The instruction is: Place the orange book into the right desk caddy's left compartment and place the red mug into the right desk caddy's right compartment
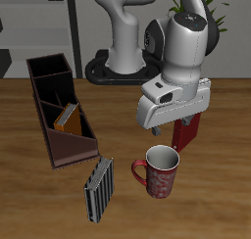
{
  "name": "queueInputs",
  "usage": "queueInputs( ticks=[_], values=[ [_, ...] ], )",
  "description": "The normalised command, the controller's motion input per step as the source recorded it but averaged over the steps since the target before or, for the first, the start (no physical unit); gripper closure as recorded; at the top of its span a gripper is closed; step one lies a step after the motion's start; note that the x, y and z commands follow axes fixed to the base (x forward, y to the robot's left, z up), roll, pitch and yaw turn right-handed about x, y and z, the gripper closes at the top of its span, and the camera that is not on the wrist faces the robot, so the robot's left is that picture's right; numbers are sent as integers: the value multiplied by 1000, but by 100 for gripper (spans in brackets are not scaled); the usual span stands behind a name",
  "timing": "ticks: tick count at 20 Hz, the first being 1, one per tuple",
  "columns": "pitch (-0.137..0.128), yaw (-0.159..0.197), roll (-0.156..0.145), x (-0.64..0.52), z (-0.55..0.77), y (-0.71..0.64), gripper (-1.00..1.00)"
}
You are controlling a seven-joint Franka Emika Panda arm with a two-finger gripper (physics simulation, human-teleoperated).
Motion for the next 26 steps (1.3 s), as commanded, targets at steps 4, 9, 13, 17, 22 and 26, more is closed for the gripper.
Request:
queueInputs(
  ticks=[4,9,13,17,22,26],
  values=[
    [14,-1,27,56,-70,66,-100],
    [10,26,7,64,-150,62,-100],
    [25,20,10,28,-179,62,-100],
    [35,20,15,27,-302,87,-100],
    [32,28,7,39,-273,27,-100],
    [56,-5,8,19,-317,-27,-100]
  ],
)
